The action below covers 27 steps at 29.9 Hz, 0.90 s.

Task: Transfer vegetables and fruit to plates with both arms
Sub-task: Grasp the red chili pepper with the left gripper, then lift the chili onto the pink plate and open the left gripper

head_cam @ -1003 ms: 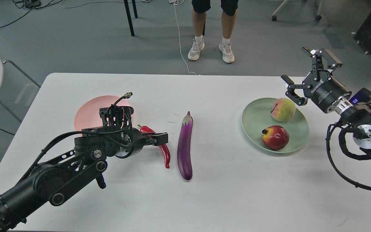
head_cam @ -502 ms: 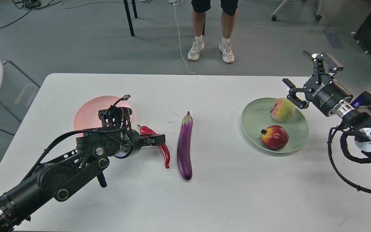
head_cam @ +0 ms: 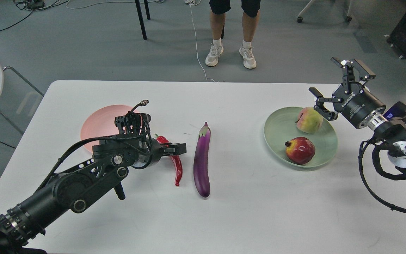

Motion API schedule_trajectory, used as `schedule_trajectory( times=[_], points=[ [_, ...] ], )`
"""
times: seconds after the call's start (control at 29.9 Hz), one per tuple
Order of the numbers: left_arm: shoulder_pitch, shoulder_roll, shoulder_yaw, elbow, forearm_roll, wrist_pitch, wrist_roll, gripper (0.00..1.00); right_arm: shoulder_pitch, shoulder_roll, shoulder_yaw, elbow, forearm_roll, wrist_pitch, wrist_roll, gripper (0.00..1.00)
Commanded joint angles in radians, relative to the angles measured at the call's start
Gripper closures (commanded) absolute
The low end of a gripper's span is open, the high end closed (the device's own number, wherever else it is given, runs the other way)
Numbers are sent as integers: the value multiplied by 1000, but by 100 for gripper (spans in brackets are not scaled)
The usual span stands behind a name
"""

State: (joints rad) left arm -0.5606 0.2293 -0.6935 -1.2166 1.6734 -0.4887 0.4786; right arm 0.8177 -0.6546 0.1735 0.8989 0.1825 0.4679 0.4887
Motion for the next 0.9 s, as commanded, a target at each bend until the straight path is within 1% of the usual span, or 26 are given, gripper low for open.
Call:
schedule_trajectory(
  times=[0.0,0.03,0.07,0.1,0.2,0.23,0.33,0.4,0.5,0.57,0.67,0.87],
  points=[
    [-9,-1,3,6,3,0,0,6,0,0,0,0,-2,-2,0,2],
    [-9,-1,5,6,3,0,0,8,0,0,0,0,0,-2,0,2],
    [-10,1,9,8,3,0,0,13,0,0,0,0,0,-2,0,2],
    [-12,1,15,9,3,0,0,22,0,0,0,0,0,-2,0,2],
    [-22,1,38,17,5,0,3,60,0,0,0,0,0,-2,0,2],
    [-28,1,49,17,5,0,8,68,0,0,0,0,0,-2,0,2],
    [-38,8,60,17,2,0,10,76,0,0,0,0,-2,-2,0,2],
    [-39,10,60,17,2,0,10,83,0,0,0,1,0,-2,0,2],
    [-41,12,60,17,0,0,10,89,0,0,0,1,0,-2,0,2],
    [-44,13,58,17,-4,0,10,91,0,0,0,1,-2,-2,0,2],
    [-67,13,55,8,-17,0,10,91,0,0,0,1,-2,-2,0,2],
    [-179,27,58,8,-98,0,10,90,0,0,0,1,-2,-2,0,2]
  ],
)
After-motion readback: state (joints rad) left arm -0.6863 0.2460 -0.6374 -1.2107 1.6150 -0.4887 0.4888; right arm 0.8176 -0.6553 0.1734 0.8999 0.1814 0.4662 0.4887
